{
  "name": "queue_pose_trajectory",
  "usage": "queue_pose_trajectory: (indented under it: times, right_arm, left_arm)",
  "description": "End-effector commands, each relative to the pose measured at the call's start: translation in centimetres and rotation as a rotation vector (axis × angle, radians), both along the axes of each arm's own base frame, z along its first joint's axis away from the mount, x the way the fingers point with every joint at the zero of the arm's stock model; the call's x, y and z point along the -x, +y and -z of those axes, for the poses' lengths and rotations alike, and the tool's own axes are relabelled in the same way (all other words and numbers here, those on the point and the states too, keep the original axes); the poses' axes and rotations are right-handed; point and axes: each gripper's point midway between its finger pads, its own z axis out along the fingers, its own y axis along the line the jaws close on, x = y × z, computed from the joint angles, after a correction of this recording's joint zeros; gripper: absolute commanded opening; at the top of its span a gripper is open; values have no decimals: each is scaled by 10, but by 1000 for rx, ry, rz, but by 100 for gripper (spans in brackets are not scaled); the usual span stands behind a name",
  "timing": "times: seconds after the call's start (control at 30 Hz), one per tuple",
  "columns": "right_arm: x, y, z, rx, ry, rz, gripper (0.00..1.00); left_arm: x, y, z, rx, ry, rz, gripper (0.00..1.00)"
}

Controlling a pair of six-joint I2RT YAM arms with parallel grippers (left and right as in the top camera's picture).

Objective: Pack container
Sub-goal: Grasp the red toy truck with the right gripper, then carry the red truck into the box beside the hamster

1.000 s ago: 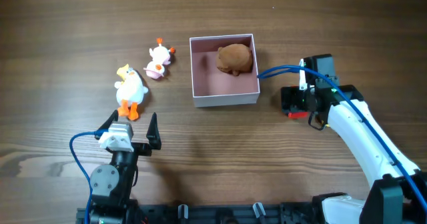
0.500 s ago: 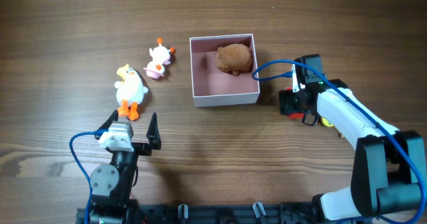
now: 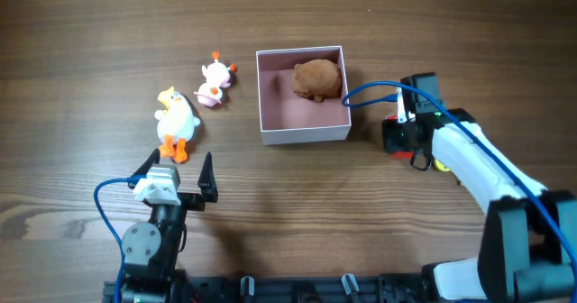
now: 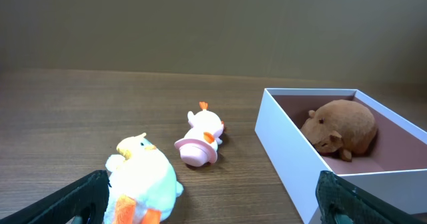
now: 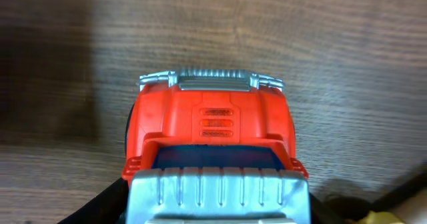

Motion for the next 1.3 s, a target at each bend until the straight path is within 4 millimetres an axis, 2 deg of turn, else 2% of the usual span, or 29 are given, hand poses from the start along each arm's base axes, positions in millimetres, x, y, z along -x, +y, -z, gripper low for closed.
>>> queue_pose_trajectory:
  times: [0.0, 0.13, 0.27, 0.43, 0.6, 0.7, 0.8, 0.9, 1.03, 1.1, 1.27]
  right_arm:
    - [-5, -3, -30, 2, -88, 9, 49]
    - [-5, 4, -61, -45, -165, -5, 45]
    - [-3, 31, -96, -179, -254, -50, 43]
    - [-2, 52, -135, -222, -353, -89, 40]
    - [-6, 80, -169, -270, -404, -132, 39]
    - [-11, 101, -198, -304, -464, -163, 39]
    - [-16, 117, -212, -329, -482, -179, 39]
    - [-24, 135, -213, -342, -482, -193, 39]
    - [-38, 160, -198, -357, -468, -222, 39]
    - [-46, 171, -183, -347, -450, -235, 39]
    - [-59, 174, -136, -255, -371, -224, 40]
  left_arm:
    - [0, -1, 0, -14, -6, 12, 100]
    - [0, -2, 0, -14, -6, 13, 100]
    - [0, -2, 0, -13, -6, 12, 100]
    - [0, -2, 0, -14, -6, 12, 100]
    - [0, -1, 0, -14, -6, 12, 100]
    - [0, -2, 0, -13, -6, 12, 100]
    - [0, -2, 0, -13, -6, 12, 100]
    - [0, -2, 0, -13, -6, 12, 100]
    - [0, -2, 0, -13, -6, 13, 100]
    - [0, -2, 0, -13, -6, 13, 100]
    - [0, -2, 0, -13, -6, 12, 100]
